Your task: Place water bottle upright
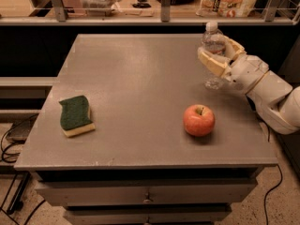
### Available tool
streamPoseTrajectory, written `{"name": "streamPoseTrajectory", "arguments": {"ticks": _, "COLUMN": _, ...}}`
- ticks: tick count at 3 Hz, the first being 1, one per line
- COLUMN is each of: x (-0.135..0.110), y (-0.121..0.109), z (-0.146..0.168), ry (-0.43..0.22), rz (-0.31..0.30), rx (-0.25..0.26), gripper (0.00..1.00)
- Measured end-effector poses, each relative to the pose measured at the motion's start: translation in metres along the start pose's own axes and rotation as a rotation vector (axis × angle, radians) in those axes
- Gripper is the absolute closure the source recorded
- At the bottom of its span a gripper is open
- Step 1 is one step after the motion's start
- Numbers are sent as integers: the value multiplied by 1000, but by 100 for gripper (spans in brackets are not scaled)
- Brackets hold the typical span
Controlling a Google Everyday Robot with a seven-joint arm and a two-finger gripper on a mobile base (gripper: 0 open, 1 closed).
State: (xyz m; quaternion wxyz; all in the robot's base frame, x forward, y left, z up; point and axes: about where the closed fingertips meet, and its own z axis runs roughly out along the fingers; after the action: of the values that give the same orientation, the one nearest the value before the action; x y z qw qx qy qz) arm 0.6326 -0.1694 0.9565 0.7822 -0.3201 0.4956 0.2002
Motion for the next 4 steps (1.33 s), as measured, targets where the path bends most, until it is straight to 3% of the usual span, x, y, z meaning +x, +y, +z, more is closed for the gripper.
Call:
{"name": "streamPoseTrajectory", "arguments": {"ticks": 3, "x": 10, "y": -1, "z": -15, "ry": 0, "rz": 25, "rx": 44, "gripper": 100}}
{"name": "streamPoseTrajectory", "arguments": {"ticks": 4, "x": 9, "y": -1, "z": -14, "ry": 0, "rz": 25, "rx": 44, "gripper": 74}}
